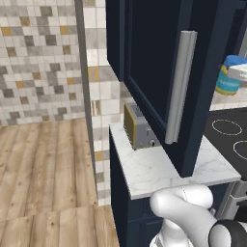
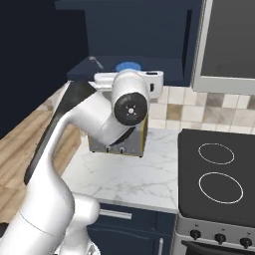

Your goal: The dining table condiment station is running low on mayonnaise. Refill the condiment station by opening the cabinet and taking the mayonnaise from the cabinet and placing it on the dining table.

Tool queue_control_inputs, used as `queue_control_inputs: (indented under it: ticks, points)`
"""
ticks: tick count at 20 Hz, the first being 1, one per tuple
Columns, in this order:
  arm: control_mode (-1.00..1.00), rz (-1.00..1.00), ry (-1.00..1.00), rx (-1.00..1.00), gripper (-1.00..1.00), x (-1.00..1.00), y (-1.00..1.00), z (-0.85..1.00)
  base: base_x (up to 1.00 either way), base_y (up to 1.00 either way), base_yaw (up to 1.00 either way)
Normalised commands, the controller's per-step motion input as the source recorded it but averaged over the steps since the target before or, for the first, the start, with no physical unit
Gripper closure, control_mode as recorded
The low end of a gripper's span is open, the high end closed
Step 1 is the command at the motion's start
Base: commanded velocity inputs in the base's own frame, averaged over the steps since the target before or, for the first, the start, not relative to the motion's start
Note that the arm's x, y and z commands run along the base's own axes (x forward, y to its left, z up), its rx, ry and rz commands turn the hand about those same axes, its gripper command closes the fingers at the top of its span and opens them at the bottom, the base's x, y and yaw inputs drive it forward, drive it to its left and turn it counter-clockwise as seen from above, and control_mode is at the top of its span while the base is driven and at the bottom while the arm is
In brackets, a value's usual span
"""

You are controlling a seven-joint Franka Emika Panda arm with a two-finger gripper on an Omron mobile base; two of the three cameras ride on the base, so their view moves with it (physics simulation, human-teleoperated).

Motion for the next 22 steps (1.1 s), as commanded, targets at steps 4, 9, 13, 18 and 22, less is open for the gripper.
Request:
queue_control_inputs:
  ticks: [4, 9, 13, 18, 22]
  points:
    - [-1.00, 0.00, 0.17, -0.02, 1.00, -0.60, 0.07, -0.41, 0.00, 0.00, 0.00]
    - [-1.00, 0.00, 0.12, 0.00, 1.00, -0.12, 0.04, -0.23, 0.00, 0.00, 0.00]
    - [-1.00, 0.02, 0.00, -0.08, 1.00, -0.08, 0.11, -0.14, 0.00, 0.00, 0.00]
    - [1.00, 0.00, -0.02, 0.00, 1.00, -0.16, 0.00, -0.01, -0.80, 0.00, -0.20]
    - [1.00, 0.00, 0.00, 0.00, 1.00, 0.00, 0.00, 0.00, -0.99, -0.03, -0.53]
